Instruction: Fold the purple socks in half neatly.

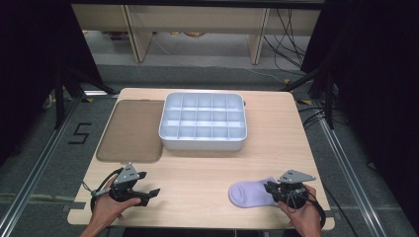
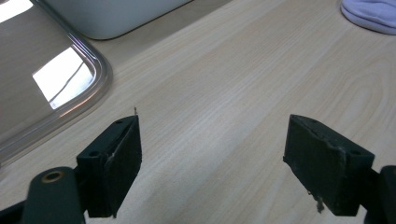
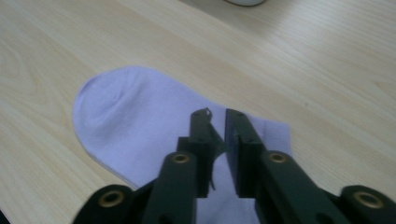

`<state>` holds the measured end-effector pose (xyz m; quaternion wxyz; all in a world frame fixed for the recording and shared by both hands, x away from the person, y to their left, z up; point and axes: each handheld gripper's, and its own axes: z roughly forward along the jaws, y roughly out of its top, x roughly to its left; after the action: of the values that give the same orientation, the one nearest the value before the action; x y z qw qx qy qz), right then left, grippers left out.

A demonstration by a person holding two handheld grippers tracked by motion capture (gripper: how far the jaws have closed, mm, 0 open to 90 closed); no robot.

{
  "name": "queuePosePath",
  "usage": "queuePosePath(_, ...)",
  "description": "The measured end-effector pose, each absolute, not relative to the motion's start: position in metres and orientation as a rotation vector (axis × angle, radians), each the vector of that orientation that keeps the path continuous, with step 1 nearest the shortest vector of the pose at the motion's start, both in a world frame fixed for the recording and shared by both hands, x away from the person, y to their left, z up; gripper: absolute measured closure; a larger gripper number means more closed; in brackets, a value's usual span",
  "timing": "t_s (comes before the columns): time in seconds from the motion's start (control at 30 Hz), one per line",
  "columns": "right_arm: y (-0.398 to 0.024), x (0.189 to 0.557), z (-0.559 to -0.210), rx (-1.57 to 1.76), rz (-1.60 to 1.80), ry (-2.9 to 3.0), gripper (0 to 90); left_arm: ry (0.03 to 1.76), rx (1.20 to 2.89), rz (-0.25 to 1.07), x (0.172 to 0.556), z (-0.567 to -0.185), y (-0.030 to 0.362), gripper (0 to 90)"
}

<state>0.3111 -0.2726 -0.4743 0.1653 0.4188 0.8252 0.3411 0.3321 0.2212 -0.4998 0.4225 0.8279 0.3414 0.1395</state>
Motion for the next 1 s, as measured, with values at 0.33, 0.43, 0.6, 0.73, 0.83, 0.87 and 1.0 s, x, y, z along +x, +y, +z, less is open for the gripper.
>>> queuePosePath(0.33, -0.258, 0.315, -0.481, 1.081, 0.929, 2.455, 90.0, 0.854, 2.078, 0.373, 0.332, -0.498, 0.222, 18.9)
queuePosePath(0.43, -0.255, 0.317, -0.483, 1.038, 0.923, 2.470, 90.0, 0.890, 2.041, 0.363, 0.331, -0.499, 0.220, 19.1)
queuePosePath(0.6, -0.247, 0.318, -0.487, 1.045, 0.884, 2.511, 90.0, 0.888, 2.056, 0.364, 0.332, -0.498, 0.221, 19.0)
queuePosePath(0.73, -0.236, 0.323, -0.492, 1.032, 0.852, 2.534, 90.0, 0.880, 2.057, 0.365, 0.332, -0.498, 0.221, 19.1)
queuePosePath(0.83, -0.231, 0.324, -0.493, 1.021, 0.823, 2.564, 90.0, 0.885, 2.054, 0.364, 0.332, -0.498, 0.221, 19.2)
queuePosePath(0.87, -0.228, 0.325, -0.494, 1.017, 0.818, 2.568, 90.0, 0.880, 2.068, 0.366, 0.333, -0.498, 0.222, 19.2)
queuePosePath(1.0, -0.217, 0.327, -0.495, 0.999, 0.811, 2.581, 90.0, 0.901, 2.048, 0.356, 0.332, -0.499, 0.221, 19.3)
